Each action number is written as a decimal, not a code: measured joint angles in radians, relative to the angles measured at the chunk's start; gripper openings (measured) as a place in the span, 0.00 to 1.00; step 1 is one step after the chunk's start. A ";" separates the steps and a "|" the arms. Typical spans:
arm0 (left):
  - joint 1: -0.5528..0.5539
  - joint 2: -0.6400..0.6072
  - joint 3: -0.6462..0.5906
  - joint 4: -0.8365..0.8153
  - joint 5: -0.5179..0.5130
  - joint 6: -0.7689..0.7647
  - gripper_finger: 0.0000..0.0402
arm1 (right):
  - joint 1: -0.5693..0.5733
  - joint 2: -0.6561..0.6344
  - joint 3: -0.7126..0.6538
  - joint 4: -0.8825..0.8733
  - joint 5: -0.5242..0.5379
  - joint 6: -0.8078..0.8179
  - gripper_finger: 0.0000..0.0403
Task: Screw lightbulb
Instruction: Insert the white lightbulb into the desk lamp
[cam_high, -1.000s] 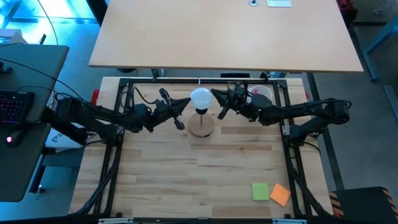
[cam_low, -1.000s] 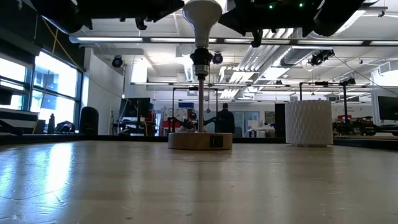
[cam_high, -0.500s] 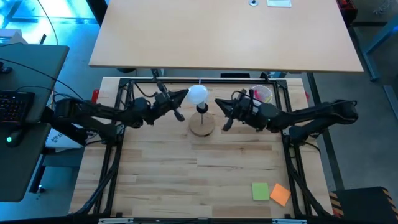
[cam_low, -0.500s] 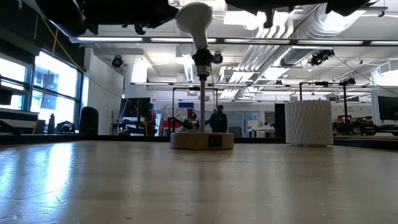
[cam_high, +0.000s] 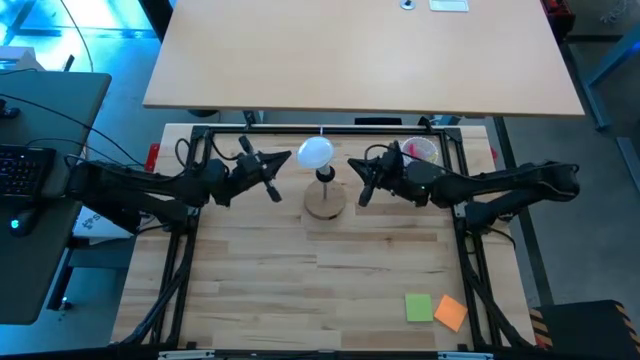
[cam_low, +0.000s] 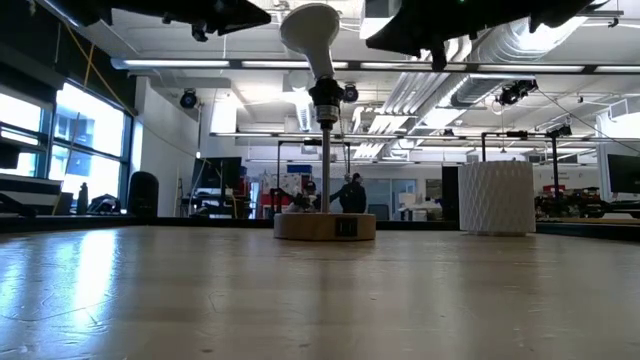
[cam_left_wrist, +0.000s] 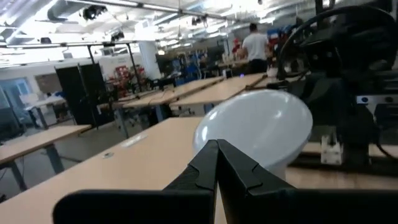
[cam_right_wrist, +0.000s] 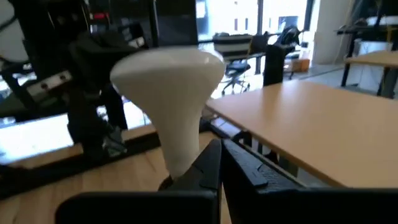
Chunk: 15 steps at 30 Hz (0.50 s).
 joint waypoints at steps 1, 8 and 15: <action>-0.005 -0.007 0.000 -0.016 -0.010 -0.001 0.00 | -0.010 0.000 0.000 -0.013 -0.025 0.009 0.03; -0.029 -0.031 0.000 -0.088 -0.044 -0.018 0.00 | -0.104 0.000 0.000 -0.114 -0.271 0.107 0.27; -0.033 -0.031 0.000 -0.094 -0.046 -0.022 0.00 | -0.170 0.014 0.000 -0.114 -0.409 0.130 0.57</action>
